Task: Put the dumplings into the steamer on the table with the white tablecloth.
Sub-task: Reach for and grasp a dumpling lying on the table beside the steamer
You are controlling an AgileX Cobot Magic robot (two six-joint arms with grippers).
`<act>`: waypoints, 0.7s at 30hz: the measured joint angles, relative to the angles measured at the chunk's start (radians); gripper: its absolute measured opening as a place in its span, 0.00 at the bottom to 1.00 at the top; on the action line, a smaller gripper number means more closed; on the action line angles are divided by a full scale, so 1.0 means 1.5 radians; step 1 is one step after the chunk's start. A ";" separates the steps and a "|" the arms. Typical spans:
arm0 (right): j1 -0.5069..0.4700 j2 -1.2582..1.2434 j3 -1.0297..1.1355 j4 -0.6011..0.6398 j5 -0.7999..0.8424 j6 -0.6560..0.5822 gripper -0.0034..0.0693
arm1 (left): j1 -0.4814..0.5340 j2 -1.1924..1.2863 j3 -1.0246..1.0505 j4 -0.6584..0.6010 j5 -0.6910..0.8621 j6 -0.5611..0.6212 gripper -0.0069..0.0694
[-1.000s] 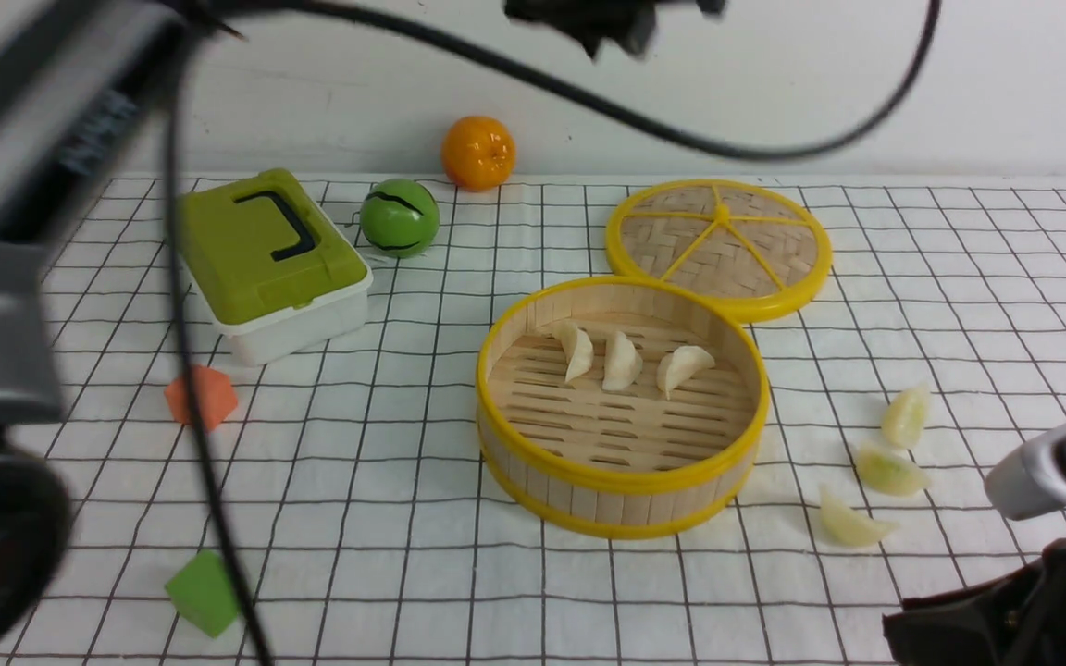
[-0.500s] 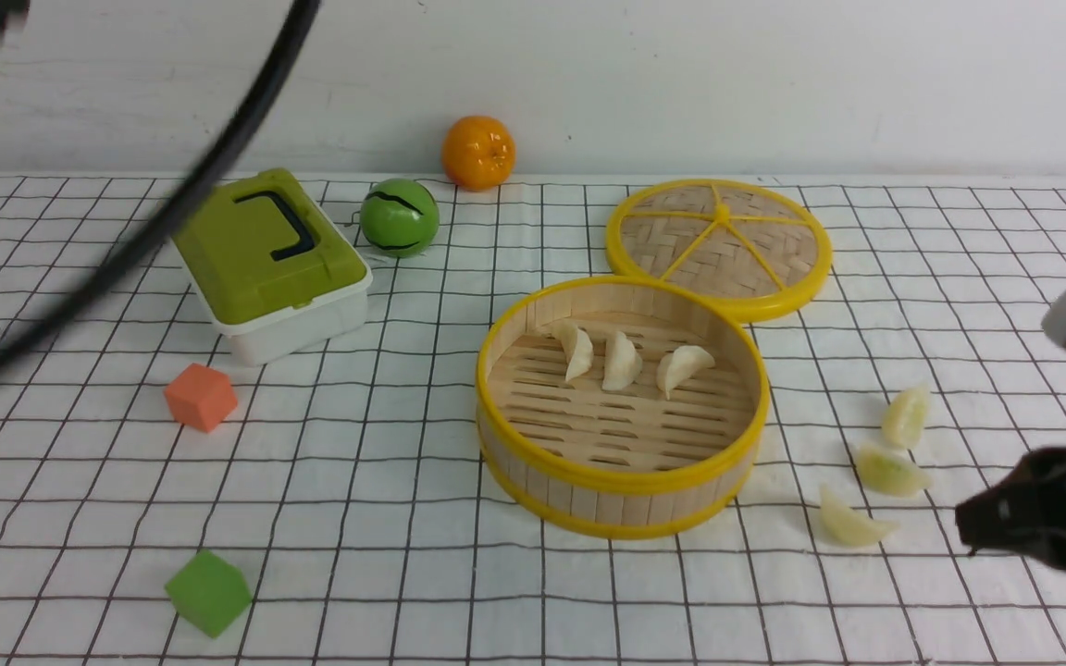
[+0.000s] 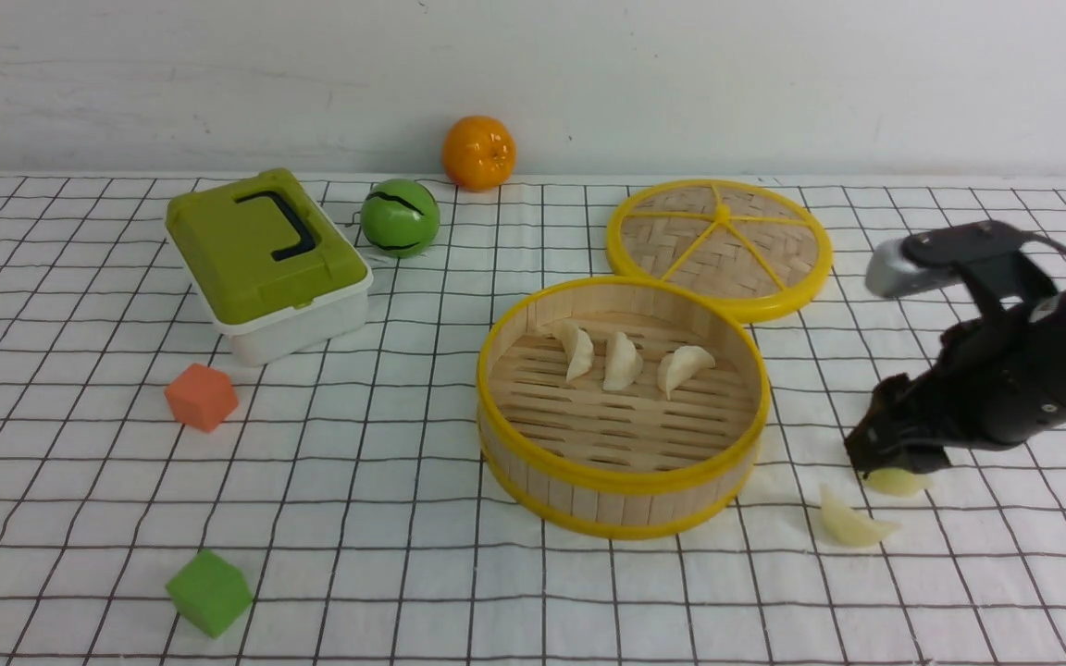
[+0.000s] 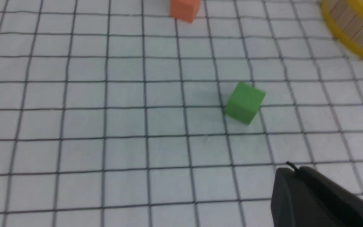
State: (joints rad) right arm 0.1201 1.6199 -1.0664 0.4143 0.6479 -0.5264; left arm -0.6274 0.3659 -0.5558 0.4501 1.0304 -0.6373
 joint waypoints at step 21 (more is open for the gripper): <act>0.000 0.157 -0.035 0.001 0.003 -0.101 0.38 | 0.000 -0.002 0.124 0.007 -0.180 0.143 0.07</act>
State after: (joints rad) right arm 0.1201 1.8558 -1.1182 0.4164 0.6521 -0.6778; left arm -0.6274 0.3626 -0.3698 0.4600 0.7604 -0.4226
